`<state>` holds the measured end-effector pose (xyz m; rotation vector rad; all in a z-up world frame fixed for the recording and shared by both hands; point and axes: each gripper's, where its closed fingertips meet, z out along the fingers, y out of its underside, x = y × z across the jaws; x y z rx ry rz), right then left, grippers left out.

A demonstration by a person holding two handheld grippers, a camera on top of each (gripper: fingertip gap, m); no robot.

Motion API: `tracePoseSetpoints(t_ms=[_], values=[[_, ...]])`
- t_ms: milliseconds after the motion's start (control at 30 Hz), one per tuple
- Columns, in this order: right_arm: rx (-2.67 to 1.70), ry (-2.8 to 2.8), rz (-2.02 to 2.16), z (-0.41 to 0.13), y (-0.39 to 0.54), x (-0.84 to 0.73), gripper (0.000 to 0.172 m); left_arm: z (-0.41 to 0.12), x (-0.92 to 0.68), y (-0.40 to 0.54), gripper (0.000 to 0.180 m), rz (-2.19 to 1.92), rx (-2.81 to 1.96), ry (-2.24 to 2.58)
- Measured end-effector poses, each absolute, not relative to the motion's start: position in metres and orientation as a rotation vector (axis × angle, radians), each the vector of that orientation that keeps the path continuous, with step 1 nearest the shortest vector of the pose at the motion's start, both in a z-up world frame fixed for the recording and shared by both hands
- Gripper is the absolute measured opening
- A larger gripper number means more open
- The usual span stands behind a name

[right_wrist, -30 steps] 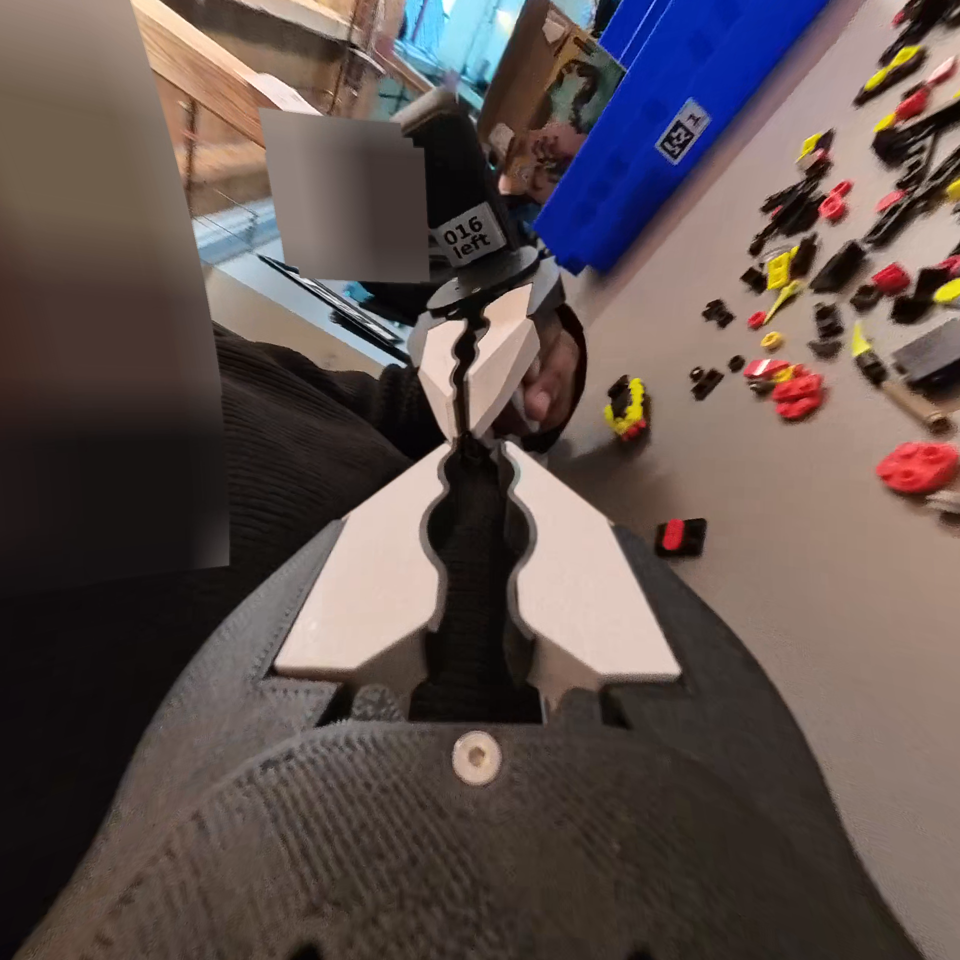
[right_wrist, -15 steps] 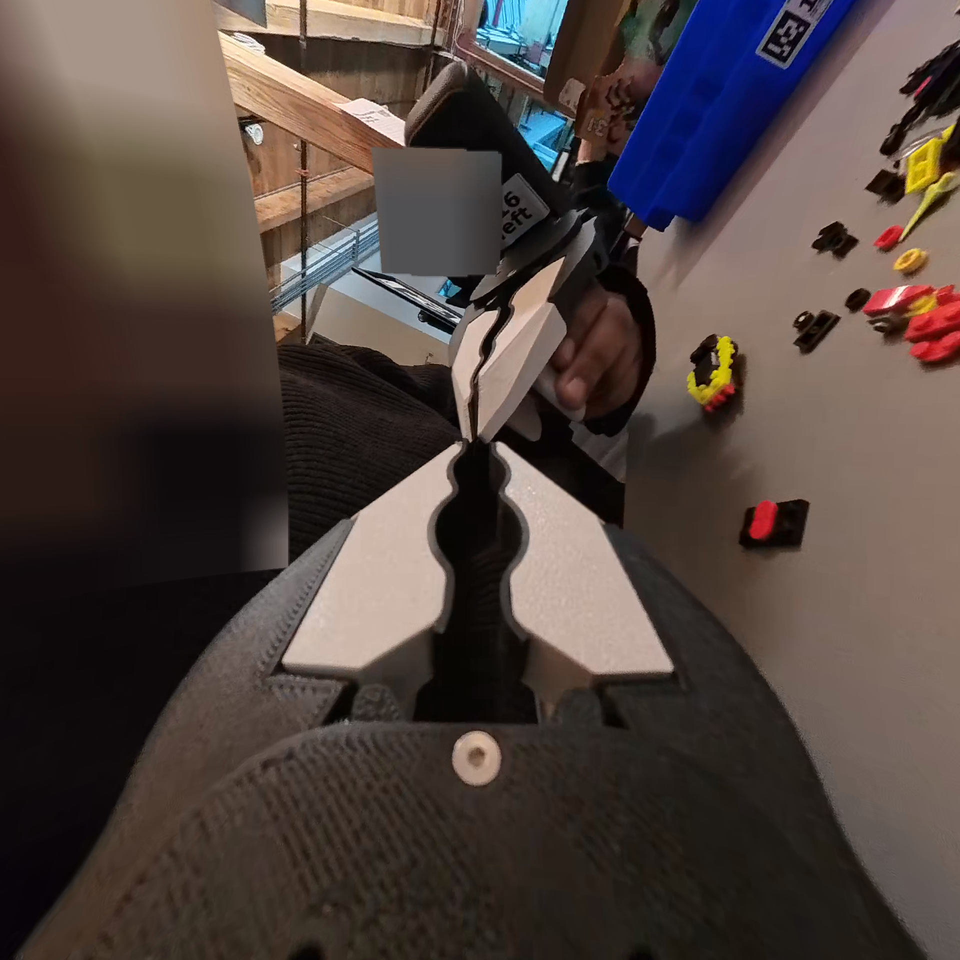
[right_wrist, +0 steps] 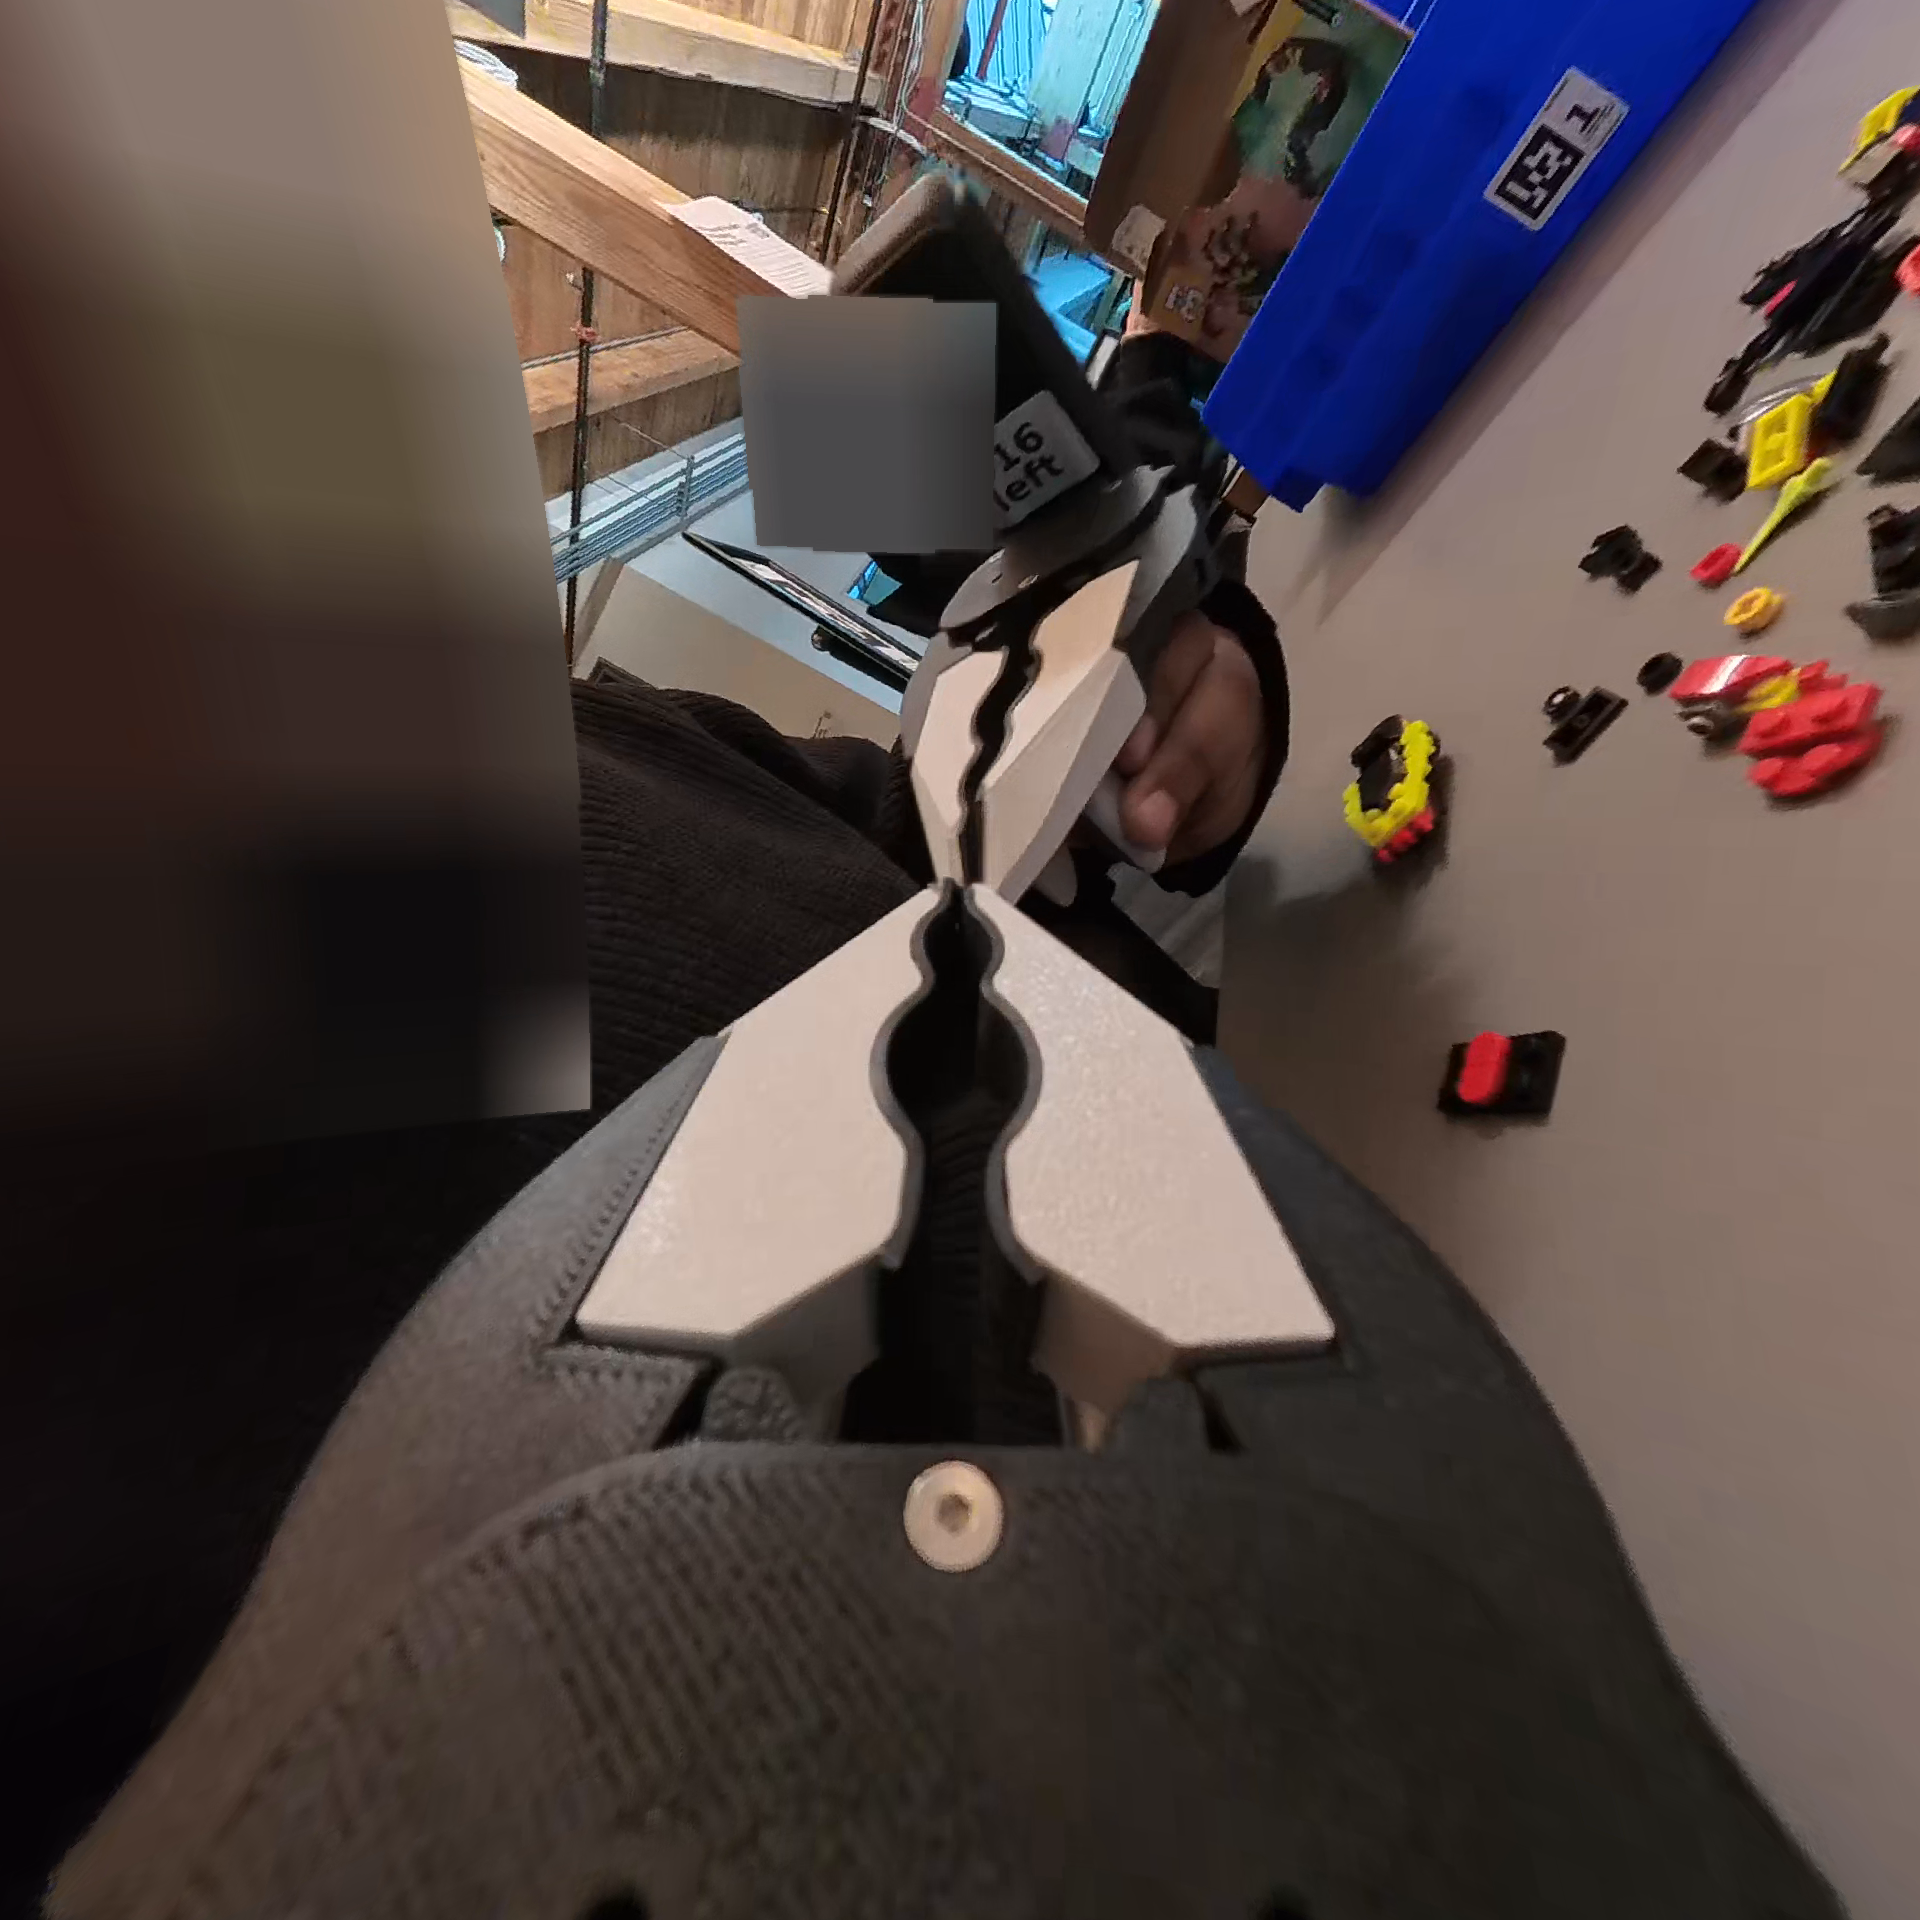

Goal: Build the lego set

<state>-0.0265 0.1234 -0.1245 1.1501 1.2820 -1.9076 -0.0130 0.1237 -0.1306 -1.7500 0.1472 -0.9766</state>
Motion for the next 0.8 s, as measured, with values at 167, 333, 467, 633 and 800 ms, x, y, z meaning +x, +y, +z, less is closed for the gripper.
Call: tracePoseSetpoints(t_ms=[167, 333, 467, 633, 800], values=[[1.155, 1.238, -1.920, -0.125, 0.128, -0.028, 0.004, -0.121, -0.009, 0.119, 0.000, -1.012, -1.699, 0.172], [1.084, 1.209, -1.866, -0.124, 0.117, -0.021, 0.014, -0.112, -0.008, 0.115, 0.000, -1.080, -1.642, 0.171], [1.015, 1.179, -1.849, -0.118, 0.111, -0.015, 0.008, -0.108, -0.004, 0.112, 0.000, -1.124, -1.622, 0.186], [0.927, 1.107, -1.822, -0.108, 0.107, -0.006, 0.010, -0.107, 0.002, 0.109, 0.000, -1.150, -1.617, 0.216], [0.912, 1.116, -1.806, -0.109, 0.103, -0.004, 0.004, -0.106, 0.007, 0.106, 0.000, -1.173, -1.611, 0.242]])
